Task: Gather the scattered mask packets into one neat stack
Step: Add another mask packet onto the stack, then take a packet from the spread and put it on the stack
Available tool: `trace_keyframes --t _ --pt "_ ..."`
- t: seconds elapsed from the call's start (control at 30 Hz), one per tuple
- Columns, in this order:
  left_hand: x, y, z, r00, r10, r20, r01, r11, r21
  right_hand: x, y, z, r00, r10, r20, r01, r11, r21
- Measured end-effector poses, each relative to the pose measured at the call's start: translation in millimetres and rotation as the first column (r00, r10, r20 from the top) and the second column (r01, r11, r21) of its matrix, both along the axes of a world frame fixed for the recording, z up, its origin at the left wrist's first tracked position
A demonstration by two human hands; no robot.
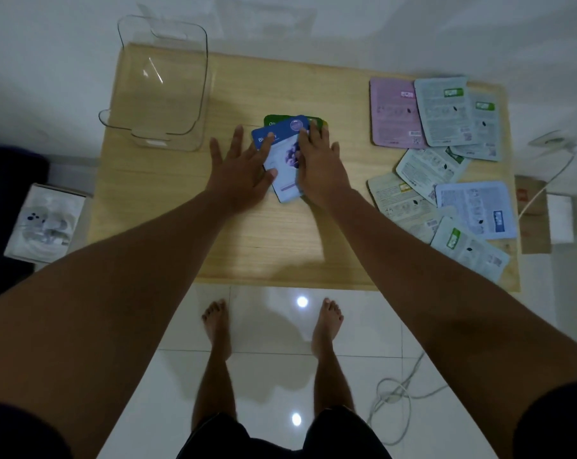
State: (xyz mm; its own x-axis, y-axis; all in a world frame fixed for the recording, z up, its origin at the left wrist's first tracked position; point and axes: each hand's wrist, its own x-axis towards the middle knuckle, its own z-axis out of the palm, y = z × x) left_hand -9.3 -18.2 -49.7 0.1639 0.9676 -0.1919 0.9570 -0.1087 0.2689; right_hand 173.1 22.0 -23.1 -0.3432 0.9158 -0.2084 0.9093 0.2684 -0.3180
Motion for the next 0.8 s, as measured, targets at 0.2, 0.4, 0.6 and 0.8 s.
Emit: trace_keyframes --t 0.2,0.4,0.6,0.8 --pt "3.8 4.3 0.1 0.991 0.11 0.075 -0.11 0.994 -0.011 -0.8 -1.8 -8.0 0.999 -0.004 0.033 0.003 1.0 0.022" --pt "13.7 6.7 7.2 0.982 0.181 0.06 -0.181 0.983 -0.018 2.2 -10.3 -4.6 0.999 -0.051 -0.001 0.051 0.998 0.033" --pt "18.8 10.6 7.8 0.991 0.13 -0.036 -0.13 0.992 0.005 50.6 40.8 7.0 0.942 -0.326 0.077 0.311 0.937 0.156" --pt "17.3 6.3 0.2 0.991 0.126 -0.037 -0.125 0.992 0.027 82.1 67.8 4.4 0.908 -0.391 0.15 0.389 0.92 0.049"
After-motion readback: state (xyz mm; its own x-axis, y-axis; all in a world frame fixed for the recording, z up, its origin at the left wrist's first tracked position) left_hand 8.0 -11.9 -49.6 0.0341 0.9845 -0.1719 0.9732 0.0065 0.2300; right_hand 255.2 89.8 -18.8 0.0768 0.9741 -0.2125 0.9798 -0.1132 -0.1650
